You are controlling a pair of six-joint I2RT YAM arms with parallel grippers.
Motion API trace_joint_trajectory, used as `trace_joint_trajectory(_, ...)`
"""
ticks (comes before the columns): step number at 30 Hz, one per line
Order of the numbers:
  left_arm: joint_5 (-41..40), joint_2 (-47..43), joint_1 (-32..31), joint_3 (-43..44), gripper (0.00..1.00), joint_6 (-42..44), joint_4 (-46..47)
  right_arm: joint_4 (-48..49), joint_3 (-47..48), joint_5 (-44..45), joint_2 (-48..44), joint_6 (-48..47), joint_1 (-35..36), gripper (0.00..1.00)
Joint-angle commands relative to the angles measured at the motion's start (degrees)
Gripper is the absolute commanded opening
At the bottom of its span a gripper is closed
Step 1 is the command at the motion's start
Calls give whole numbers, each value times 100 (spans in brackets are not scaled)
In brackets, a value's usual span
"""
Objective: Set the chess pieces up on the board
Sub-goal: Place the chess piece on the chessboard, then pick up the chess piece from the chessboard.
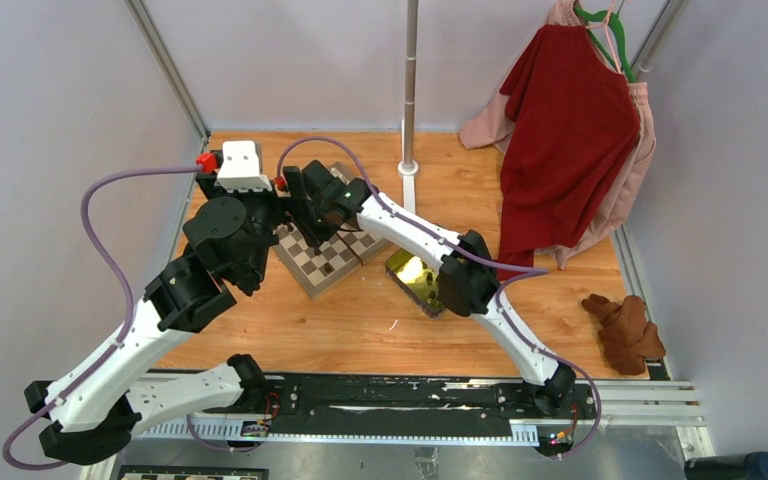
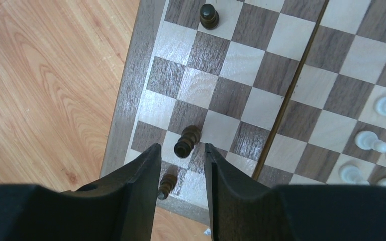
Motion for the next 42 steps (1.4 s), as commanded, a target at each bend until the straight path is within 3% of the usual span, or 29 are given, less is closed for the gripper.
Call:
trace_joint_trajectory(1, -215, 10, -32, 148, 100, 22, -20, 249, -345, 199, -739, -107, -75, 41)
trace_joint_trajectory(10, -217, 297, 20, -27, 100, -154, -196, 847, -2211, 719, -2261, -78, -478, 41)
trace_joint_trajectory(17, 1061, 1155, 821, 5, 100, -1142, -1460, 1489, -4093, 1011, -3456, 115, -1099, 42)
trace_joint_trajectory(23, 1624, 1970, 1172, -73, 100, -1737, -2199, 1830, -5201, 1147, -4244, 244, -1667, 43)
trace_joint_trajectory(34, 2776, 2633, 2020, -688, 98, -2484, -1877, 2057, -6055, 1179, -4757, 190, -2283, 43)
trace_joint_trajectory(40, 3481, 3079, 2422, -764, 91, -2764, -1670, 2064, -6019, 1149, -4676, 117, -2369, 43)
trace_joint_trajectory(42, 3668, 3261, 2522, -708, 85, -2787, -1608, 2062, -5994, 985, -4645, 106, -2395, 43)
